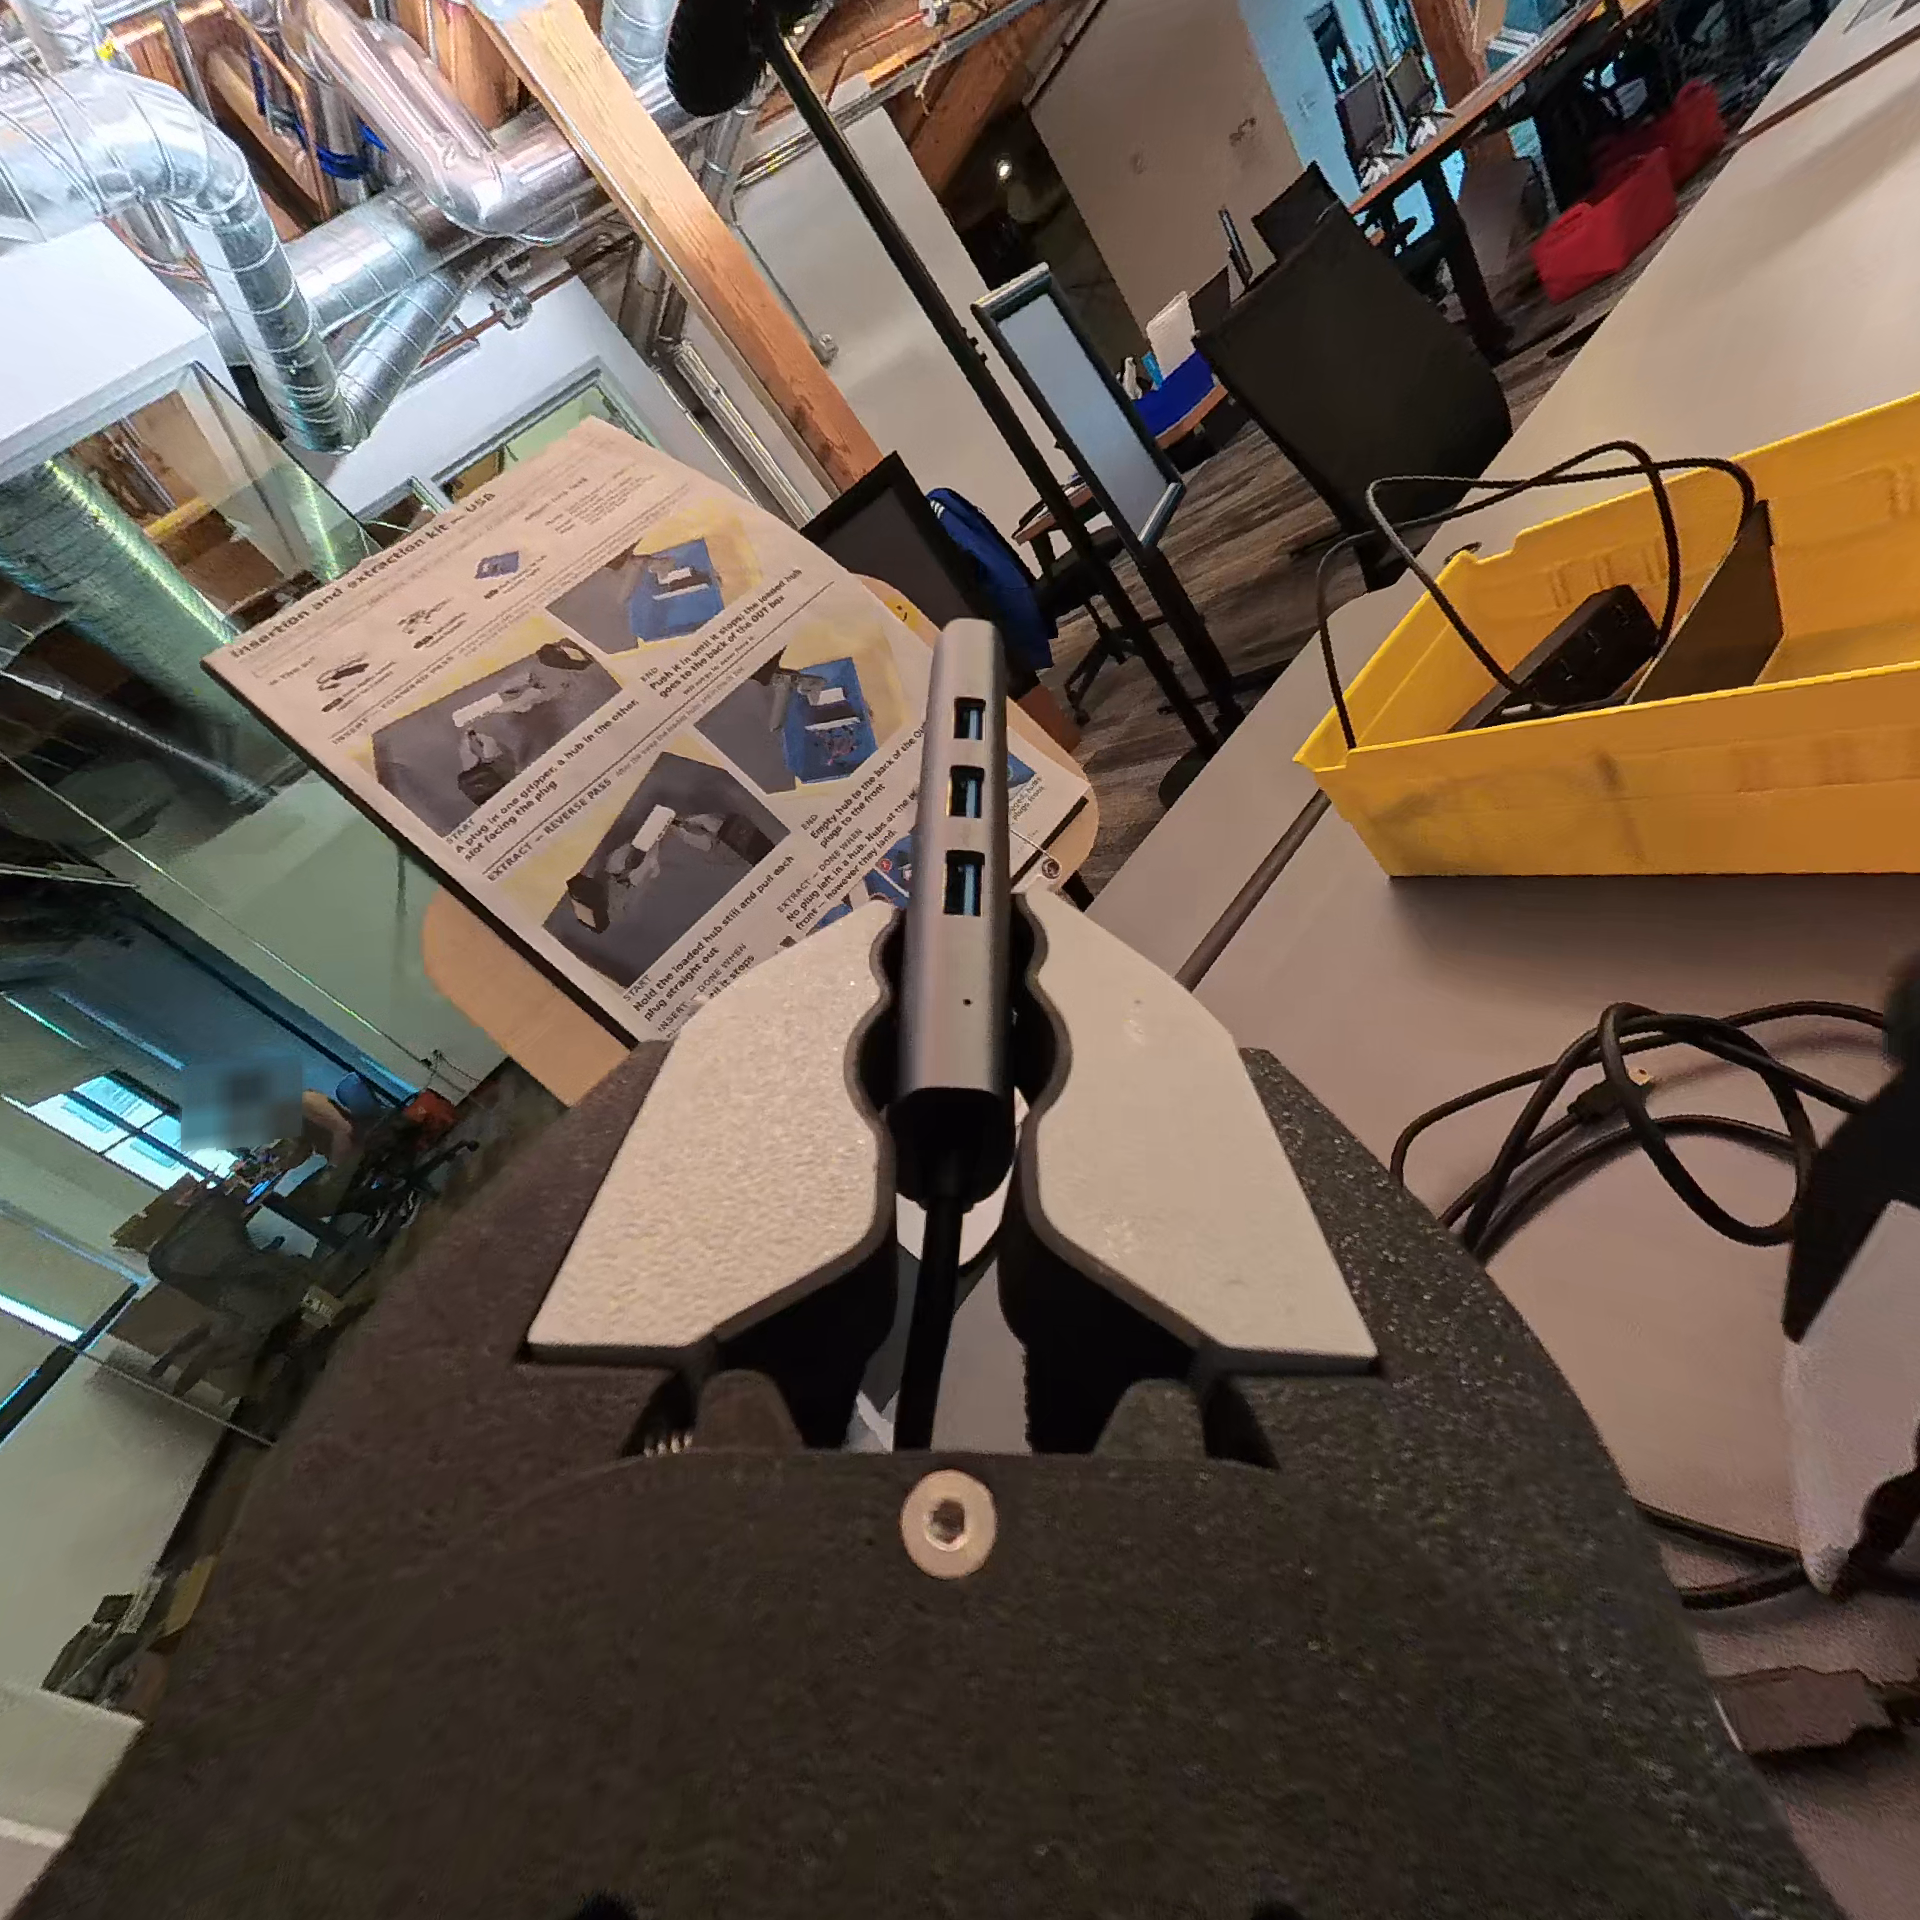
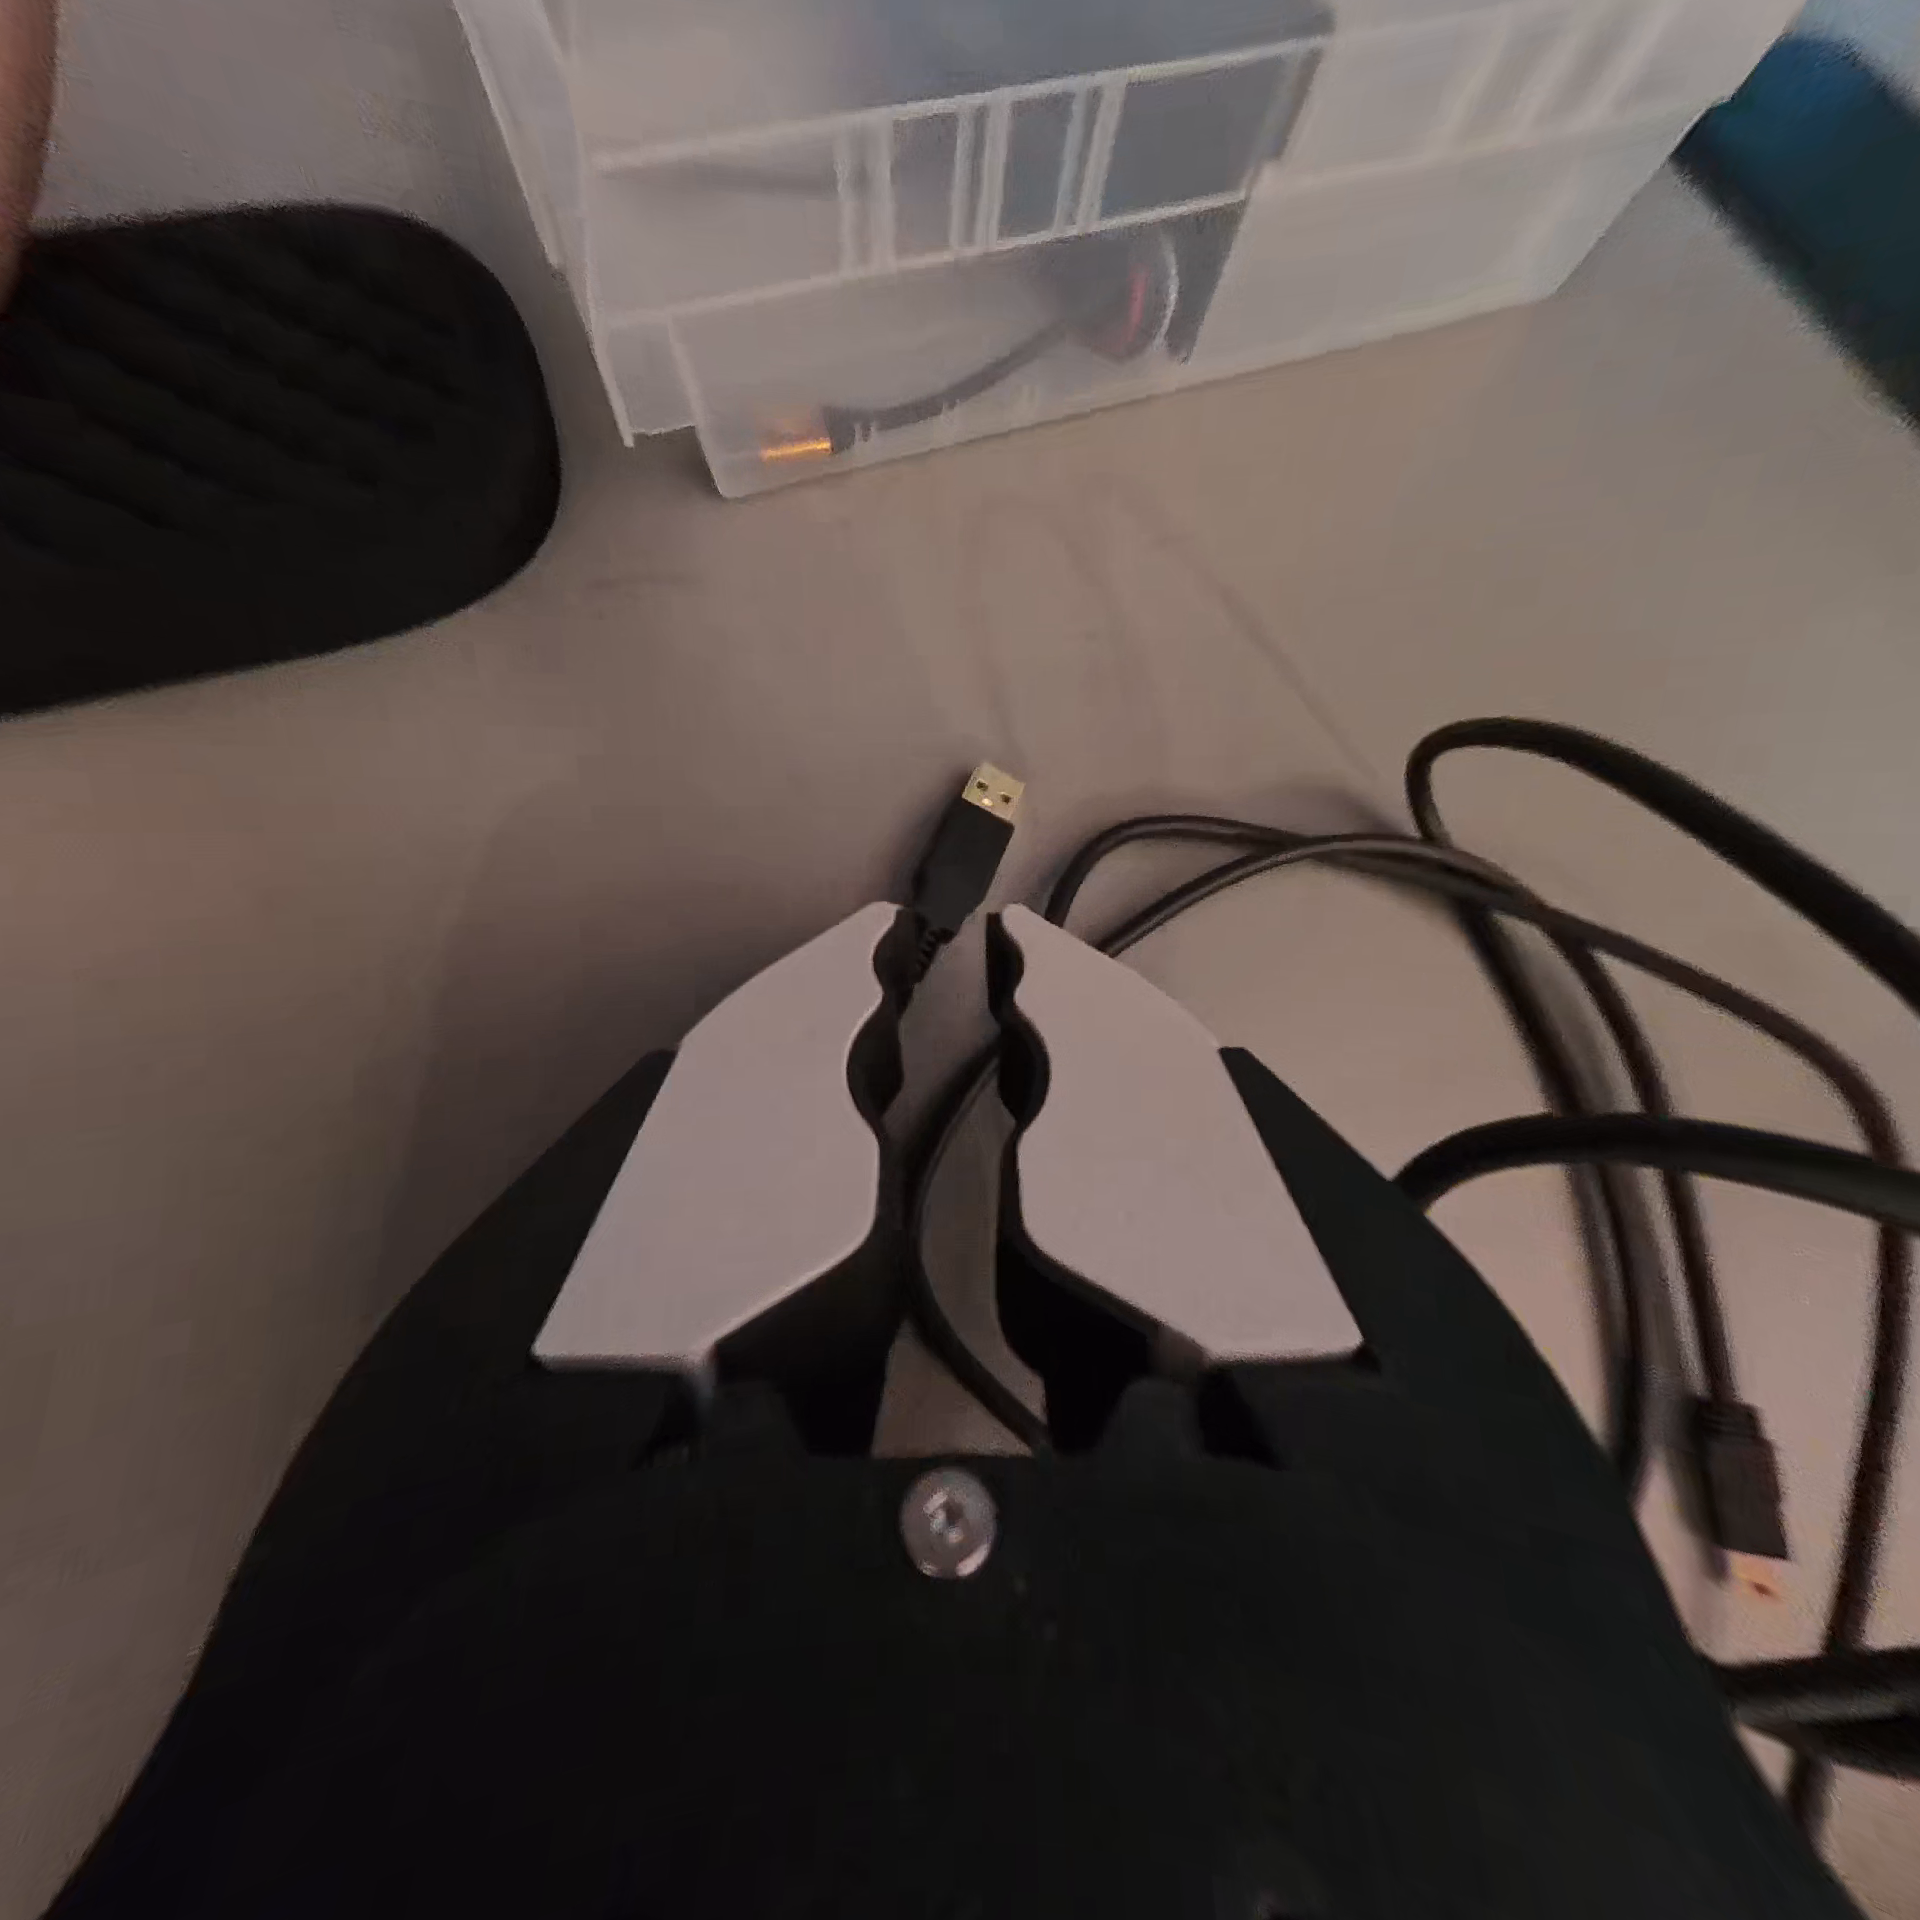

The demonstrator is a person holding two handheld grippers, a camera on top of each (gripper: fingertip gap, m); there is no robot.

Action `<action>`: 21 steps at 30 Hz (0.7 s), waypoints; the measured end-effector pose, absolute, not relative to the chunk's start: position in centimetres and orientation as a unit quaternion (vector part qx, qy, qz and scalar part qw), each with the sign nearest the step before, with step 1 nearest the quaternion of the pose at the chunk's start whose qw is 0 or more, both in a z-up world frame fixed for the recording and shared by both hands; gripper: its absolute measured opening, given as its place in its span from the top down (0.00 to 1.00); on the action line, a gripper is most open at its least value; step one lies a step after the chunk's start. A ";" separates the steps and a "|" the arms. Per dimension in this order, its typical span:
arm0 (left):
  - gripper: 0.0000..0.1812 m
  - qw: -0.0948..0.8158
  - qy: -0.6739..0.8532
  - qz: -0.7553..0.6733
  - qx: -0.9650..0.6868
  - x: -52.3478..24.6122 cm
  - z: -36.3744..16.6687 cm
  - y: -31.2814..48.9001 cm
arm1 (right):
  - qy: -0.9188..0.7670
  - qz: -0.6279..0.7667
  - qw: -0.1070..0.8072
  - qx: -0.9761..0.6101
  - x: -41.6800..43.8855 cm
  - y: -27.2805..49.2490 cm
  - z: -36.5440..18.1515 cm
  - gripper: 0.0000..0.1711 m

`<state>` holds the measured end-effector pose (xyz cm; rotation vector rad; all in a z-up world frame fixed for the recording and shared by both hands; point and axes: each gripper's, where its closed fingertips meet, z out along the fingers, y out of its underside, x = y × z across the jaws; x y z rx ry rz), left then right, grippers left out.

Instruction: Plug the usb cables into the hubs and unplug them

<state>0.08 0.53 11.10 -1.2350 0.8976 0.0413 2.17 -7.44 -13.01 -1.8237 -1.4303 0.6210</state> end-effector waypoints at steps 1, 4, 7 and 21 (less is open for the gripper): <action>0.90 0.721 0.408 0.019 -0.560 0.2 11.0 0.6 | -0.548 0.250 0.353 -0.716 2.2 -7.3 -13.2 0.92; 0.90 0.720 0.408 0.017 -0.561 0.3 10.8 0.7 | -0.553 0.248 0.341 -0.718 2.1 -7.7 -14.0 0.91; 0.90 0.721 0.404 0.026 -0.563 0.1 10.6 1.0 | -0.562 0.235 0.338 -0.717 1.7 -8.1 -14.8 0.90; 0.90 0.722 0.409 0.027 -0.557 0.6 10.8 0.5 | -0.552 0.224 0.320 -0.737 1.6 -7.8 -15.9 0.89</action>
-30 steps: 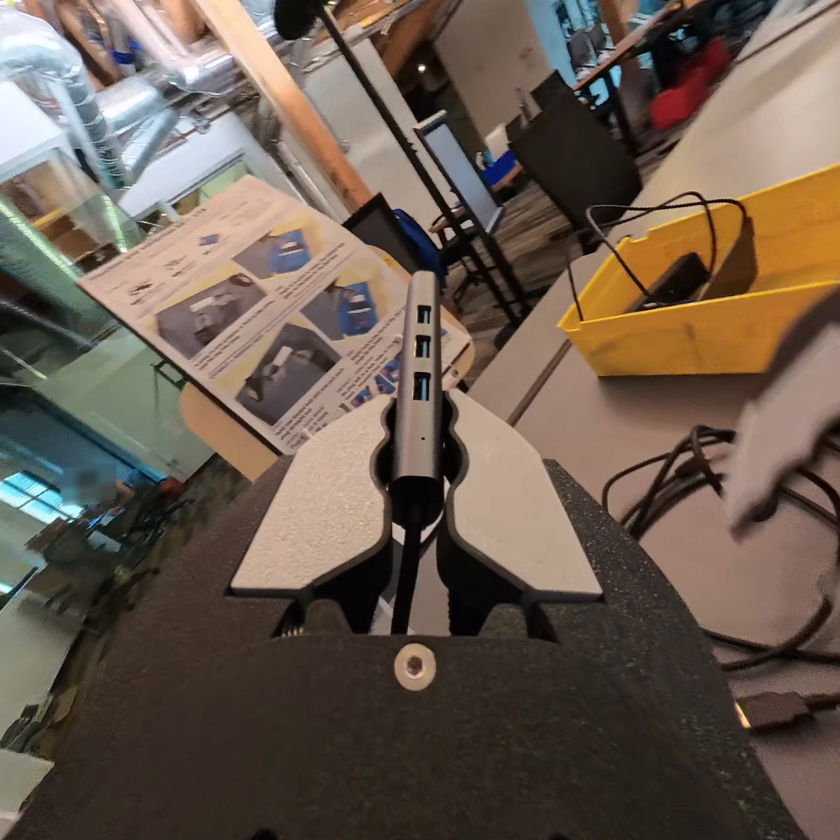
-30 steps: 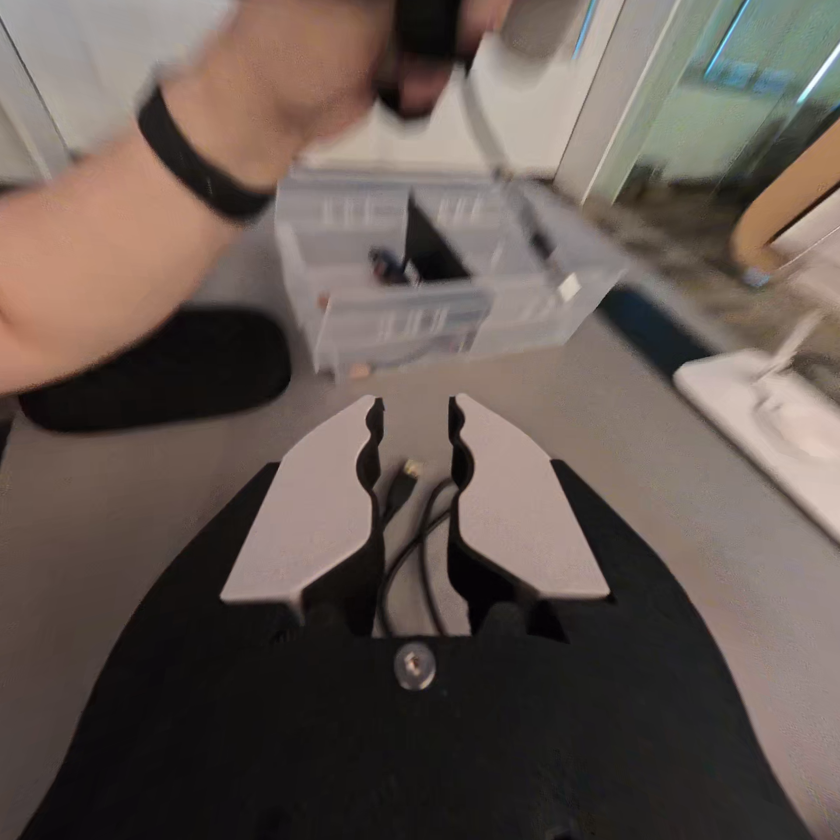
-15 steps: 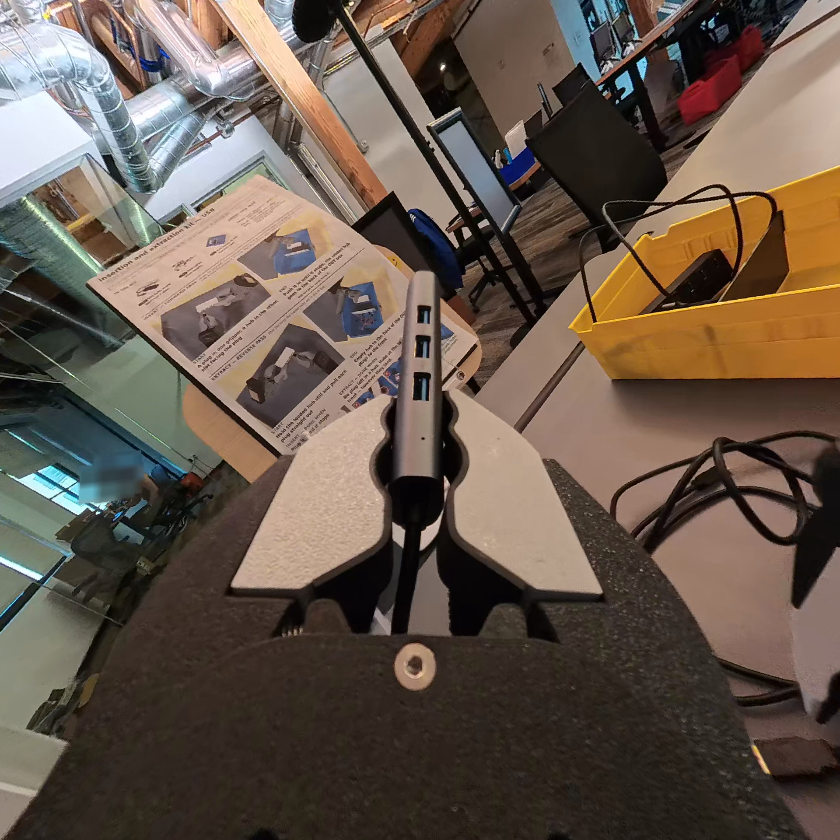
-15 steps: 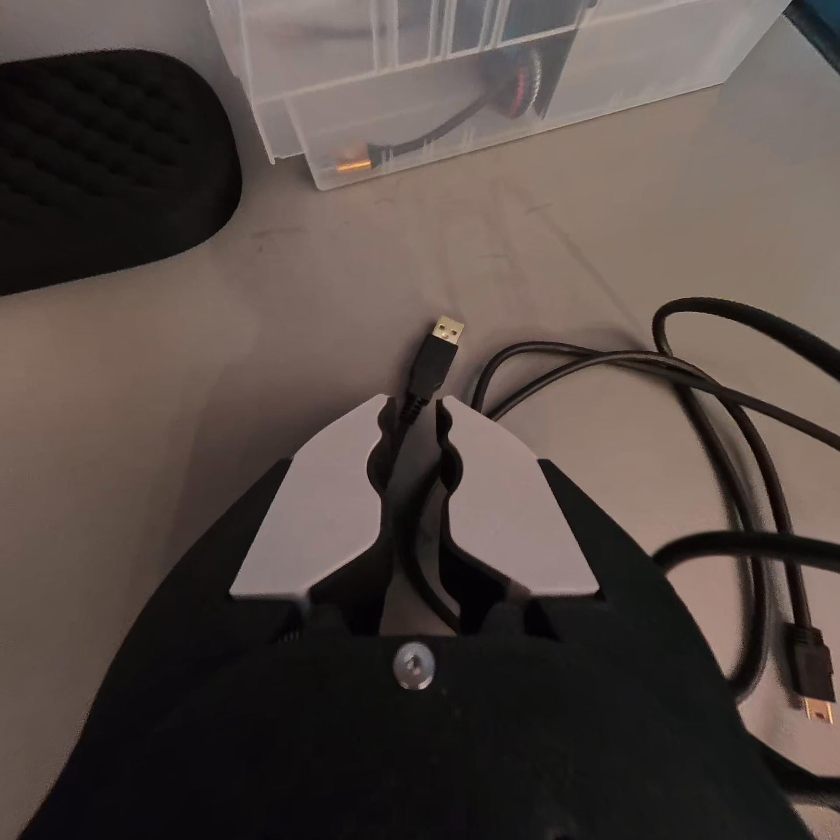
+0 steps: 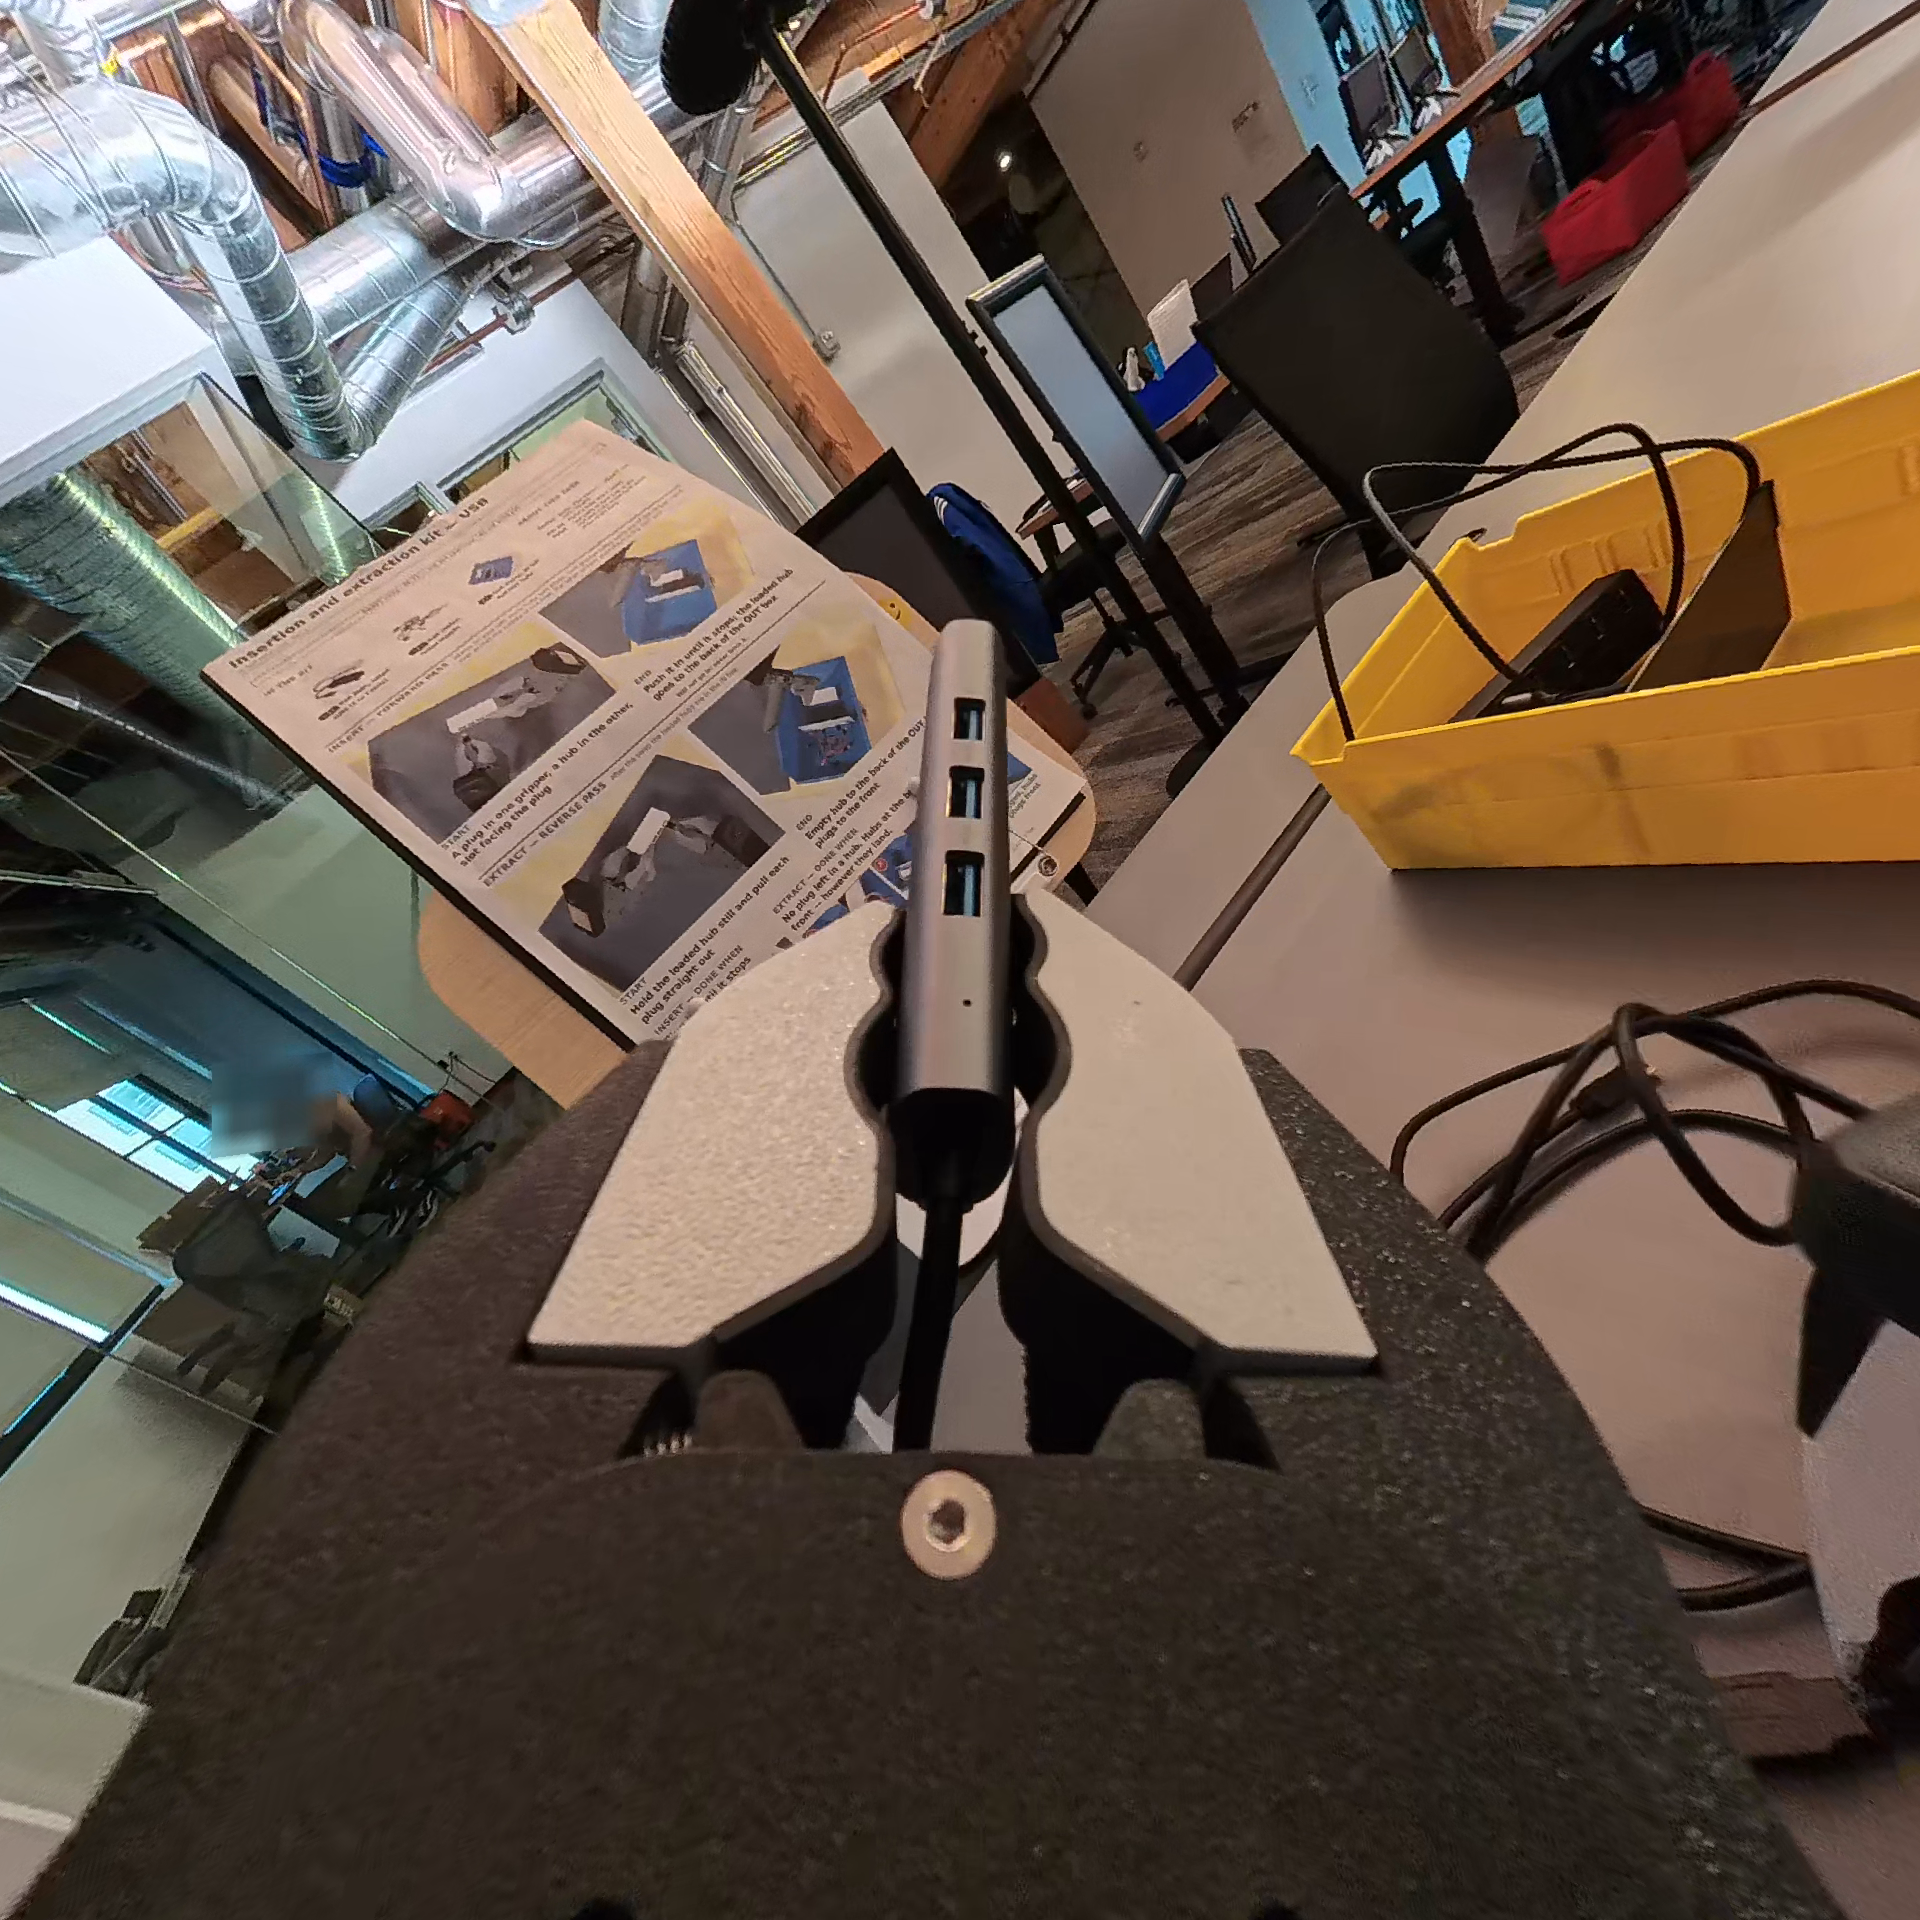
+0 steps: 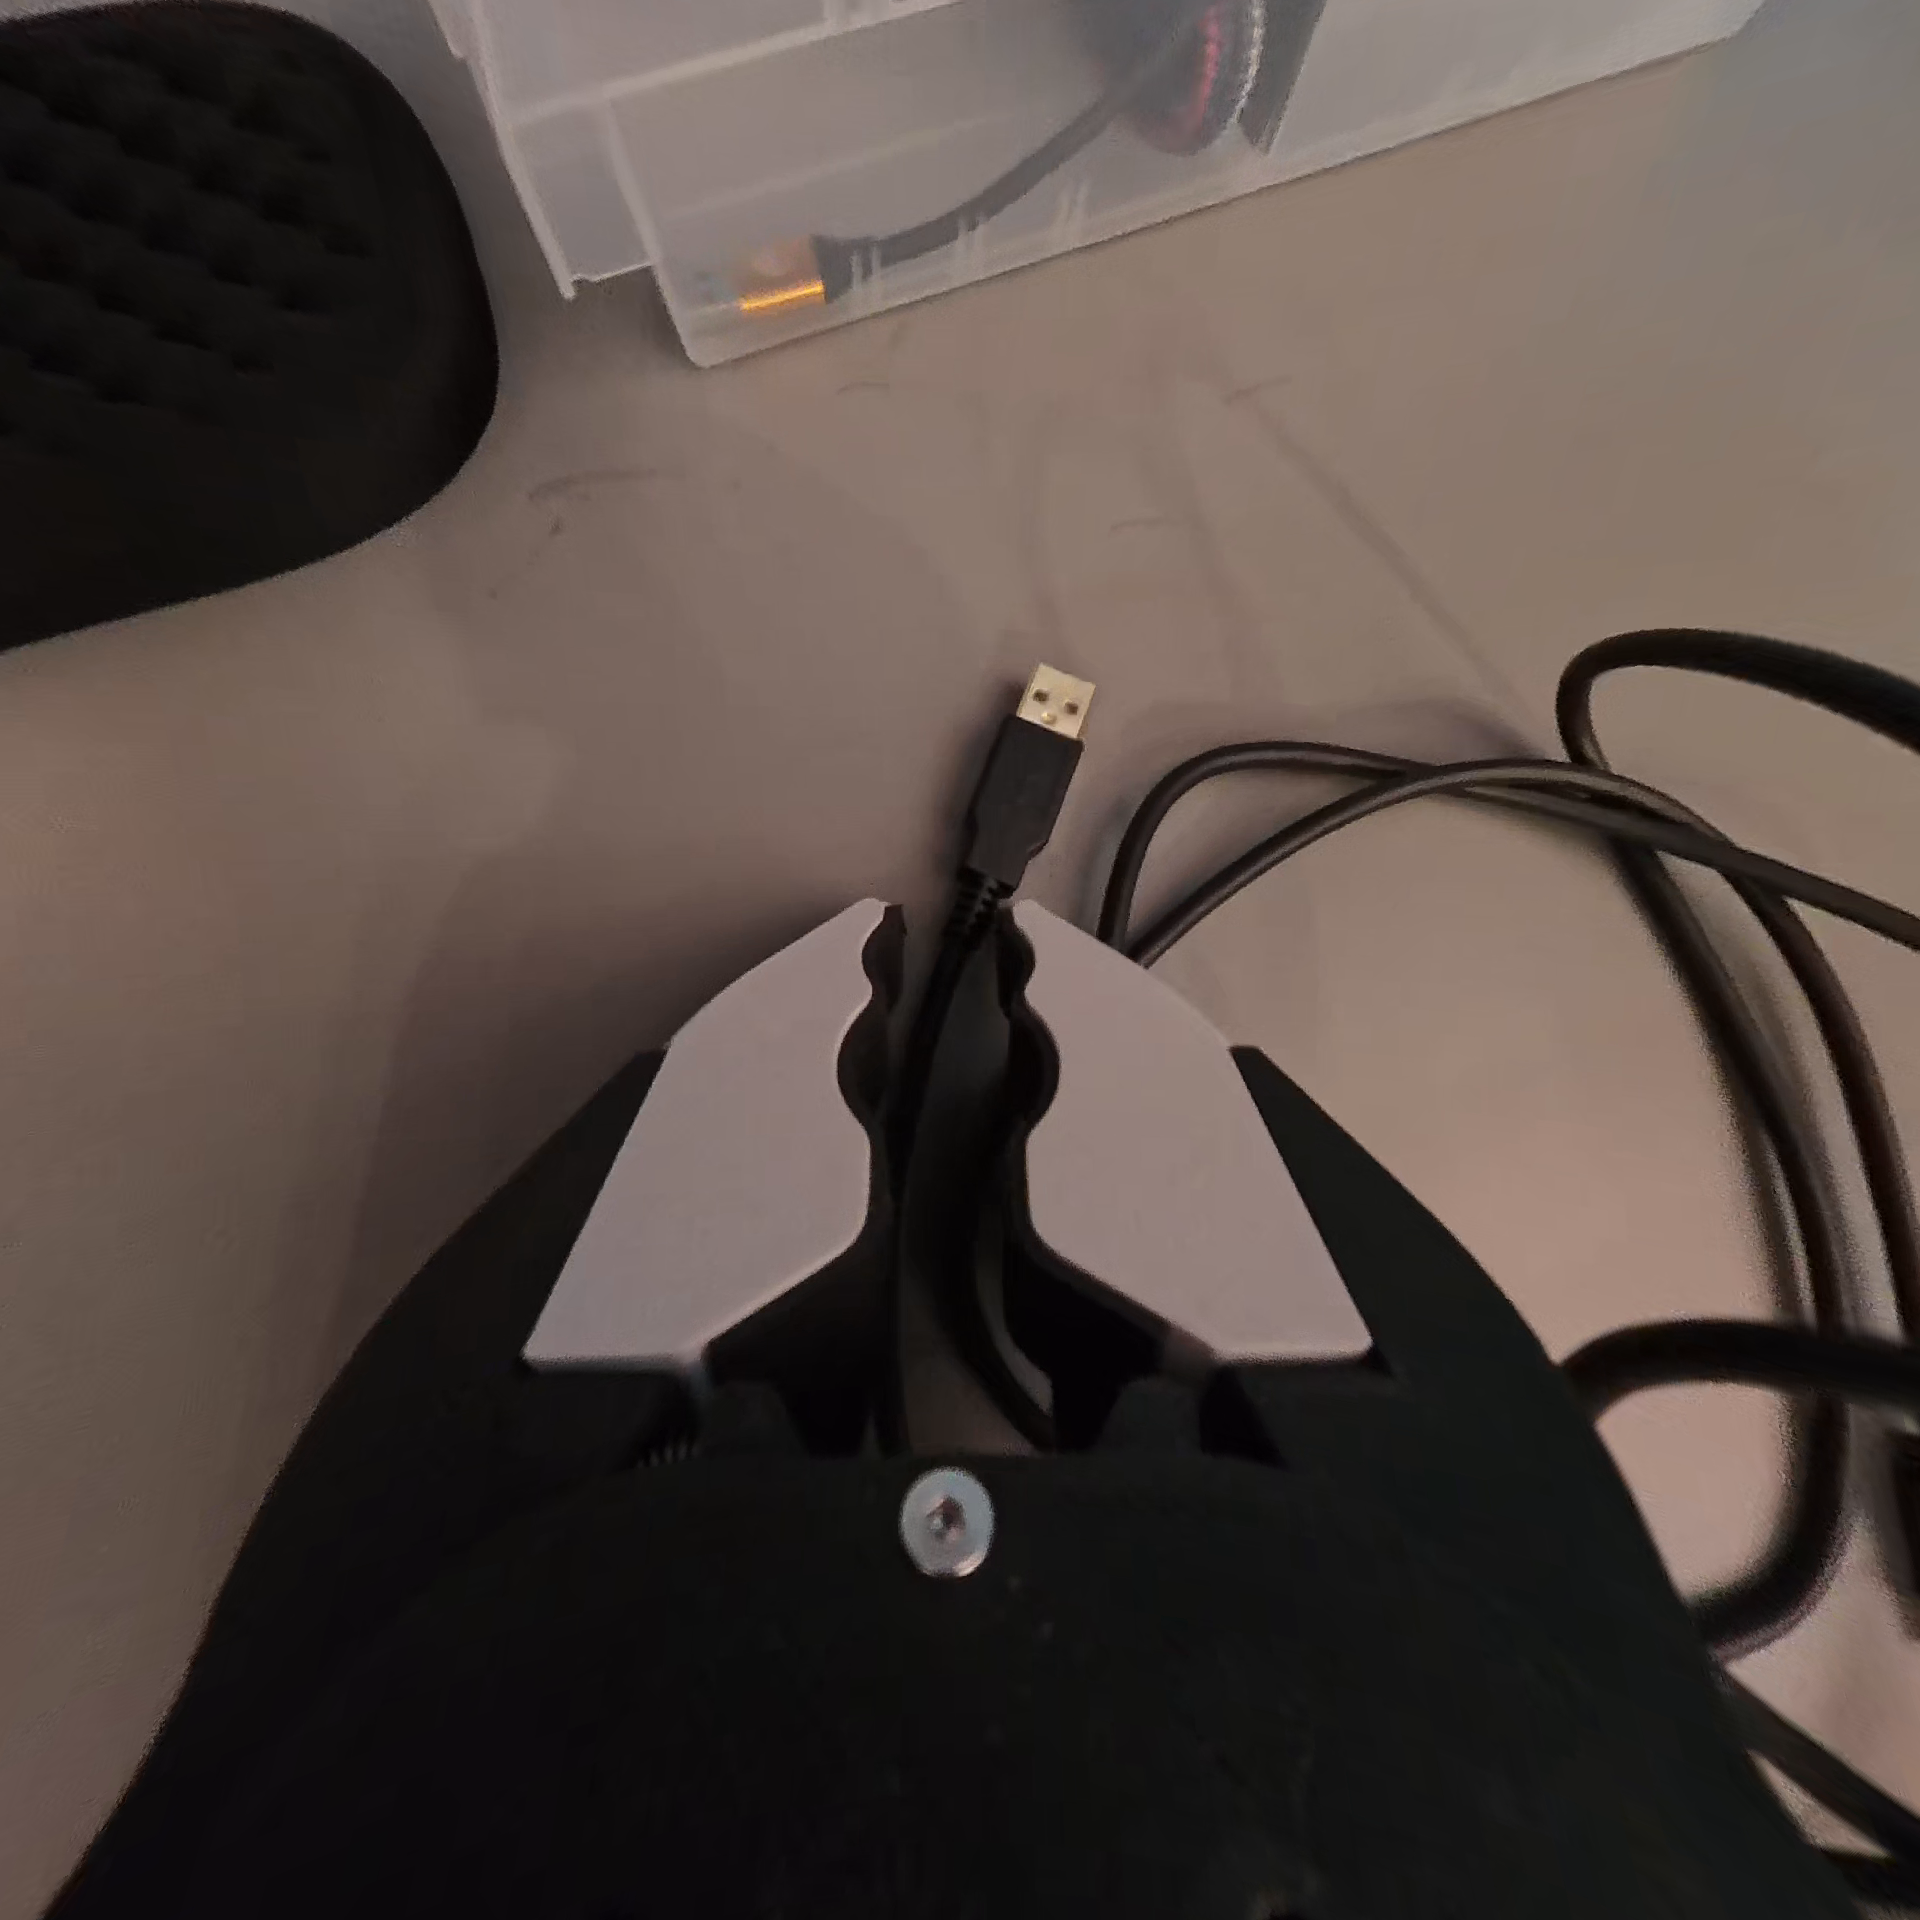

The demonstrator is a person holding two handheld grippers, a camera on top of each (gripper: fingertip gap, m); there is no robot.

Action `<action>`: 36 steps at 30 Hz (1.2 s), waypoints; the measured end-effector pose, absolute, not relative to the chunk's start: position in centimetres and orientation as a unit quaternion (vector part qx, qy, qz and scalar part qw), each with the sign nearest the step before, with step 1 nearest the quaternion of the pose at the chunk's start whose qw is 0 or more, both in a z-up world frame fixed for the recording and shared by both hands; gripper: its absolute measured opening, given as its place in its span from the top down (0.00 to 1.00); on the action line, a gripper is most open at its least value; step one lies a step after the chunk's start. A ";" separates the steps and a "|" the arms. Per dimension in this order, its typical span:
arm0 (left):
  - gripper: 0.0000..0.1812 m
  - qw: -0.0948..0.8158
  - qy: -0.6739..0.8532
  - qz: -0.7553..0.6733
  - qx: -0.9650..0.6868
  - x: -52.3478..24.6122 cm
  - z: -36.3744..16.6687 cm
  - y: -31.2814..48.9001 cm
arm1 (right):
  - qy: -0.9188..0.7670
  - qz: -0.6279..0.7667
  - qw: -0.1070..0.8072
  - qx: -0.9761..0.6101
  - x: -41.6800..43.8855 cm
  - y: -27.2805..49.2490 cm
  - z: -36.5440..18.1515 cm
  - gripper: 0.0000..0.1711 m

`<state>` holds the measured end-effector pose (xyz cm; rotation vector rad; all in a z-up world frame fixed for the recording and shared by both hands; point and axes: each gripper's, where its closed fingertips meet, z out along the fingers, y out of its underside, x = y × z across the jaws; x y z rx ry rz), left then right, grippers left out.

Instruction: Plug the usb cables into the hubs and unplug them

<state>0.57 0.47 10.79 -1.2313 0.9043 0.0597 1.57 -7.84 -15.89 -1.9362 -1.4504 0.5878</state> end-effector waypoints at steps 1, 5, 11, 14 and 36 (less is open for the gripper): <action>0.90 0.721 0.409 0.026 -0.558 0.6 10.8 0.5 | -0.549 0.232 0.315 -0.738 1.6 -7.7 -15.9 0.94; 0.90 0.724 0.405 0.031 -0.558 0.2 11.0 0.6 | -0.575 0.250 0.318 -0.711 1.6 -7.7 -14.9 0.95; 0.90 0.731 0.388 0.041 -0.560 -0.9 11.3 1.0 | -0.618 0.396 0.359 -0.577 2.6 -9.7 -5.1 0.95; 0.90 0.730 0.388 0.040 -0.561 -0.8 11.1 1.1 | -0.657 0.497 0.346 -0.449 5.8 -12.1 -0.3 0.96; 0.90 0.700 0.480 0.061 -0.526 6.1 7.7 -0.6 | -0.632 0.441 0.439 -0.462 13.8 -6.5 8.0 0.96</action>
